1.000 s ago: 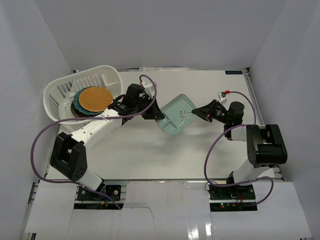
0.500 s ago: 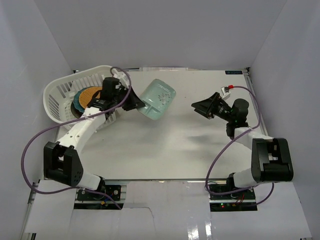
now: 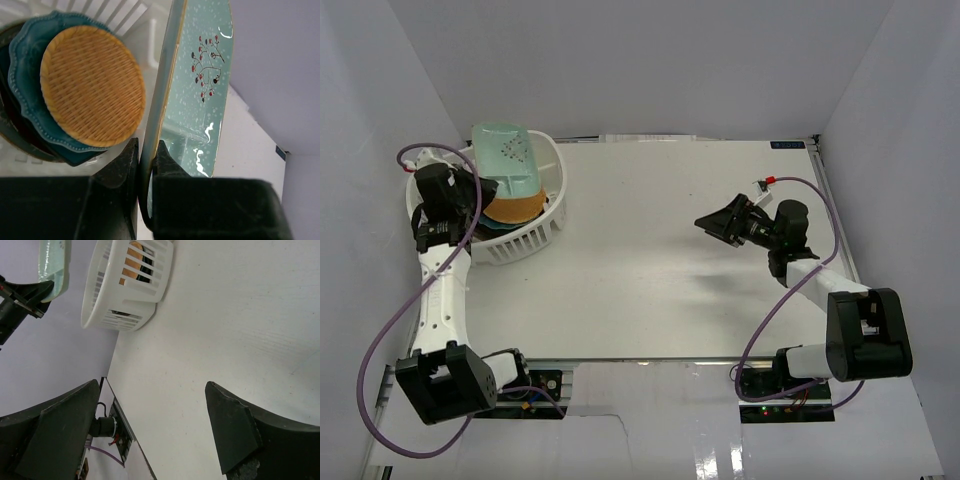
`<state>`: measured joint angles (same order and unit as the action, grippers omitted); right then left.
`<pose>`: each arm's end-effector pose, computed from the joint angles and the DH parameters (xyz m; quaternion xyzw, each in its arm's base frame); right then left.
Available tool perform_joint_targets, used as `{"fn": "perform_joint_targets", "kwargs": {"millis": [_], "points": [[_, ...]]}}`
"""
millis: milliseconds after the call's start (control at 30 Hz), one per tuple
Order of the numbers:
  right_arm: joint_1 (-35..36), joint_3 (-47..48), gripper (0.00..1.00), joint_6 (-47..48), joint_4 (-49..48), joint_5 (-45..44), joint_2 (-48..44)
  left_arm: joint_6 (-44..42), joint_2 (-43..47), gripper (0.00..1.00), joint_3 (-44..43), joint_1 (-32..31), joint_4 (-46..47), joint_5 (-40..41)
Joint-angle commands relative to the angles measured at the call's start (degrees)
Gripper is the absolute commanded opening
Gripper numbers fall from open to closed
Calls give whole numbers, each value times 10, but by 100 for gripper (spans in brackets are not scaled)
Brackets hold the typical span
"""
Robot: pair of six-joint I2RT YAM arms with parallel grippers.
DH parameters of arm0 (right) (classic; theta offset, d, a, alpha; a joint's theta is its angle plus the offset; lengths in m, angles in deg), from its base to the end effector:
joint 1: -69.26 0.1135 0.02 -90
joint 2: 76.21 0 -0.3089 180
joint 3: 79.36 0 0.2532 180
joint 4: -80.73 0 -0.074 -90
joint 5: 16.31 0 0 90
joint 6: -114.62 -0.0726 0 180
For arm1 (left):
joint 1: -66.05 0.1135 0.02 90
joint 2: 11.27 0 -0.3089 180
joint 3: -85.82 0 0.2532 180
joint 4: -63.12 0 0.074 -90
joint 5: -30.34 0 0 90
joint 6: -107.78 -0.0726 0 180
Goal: Place the plates into the plastic bin on the countertop
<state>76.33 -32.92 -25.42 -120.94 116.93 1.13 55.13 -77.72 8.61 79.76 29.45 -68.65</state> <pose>0.2864 0.0856 0.2645 0.0372 0.7464 0.5344 0.3949 0.2743 0.0552 0.3872 -0.3190 0.7684 -0.1768 0.5258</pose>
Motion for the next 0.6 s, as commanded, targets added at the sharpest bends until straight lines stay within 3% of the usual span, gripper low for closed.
{"fn": "perform_joint_targets", "kwargs": {"millis": [0, 267, 367, 567], "points": [[13, -4, 93, 23, 5, -2, 2, 16, -10, 0, 21, 2, 55, 28], [46, 8, 94, 51, 45, -11, -17, -3, -59, 0, 35, 3, 97, 116], [52, 12, 94, 59, 53, -11, -15, -18, -61, 0, 59, 3, 163, 130], [59, 17, 94, 59, 53, -11, -8, -46, -104, 0, 66, 3, 195, 135]]}}
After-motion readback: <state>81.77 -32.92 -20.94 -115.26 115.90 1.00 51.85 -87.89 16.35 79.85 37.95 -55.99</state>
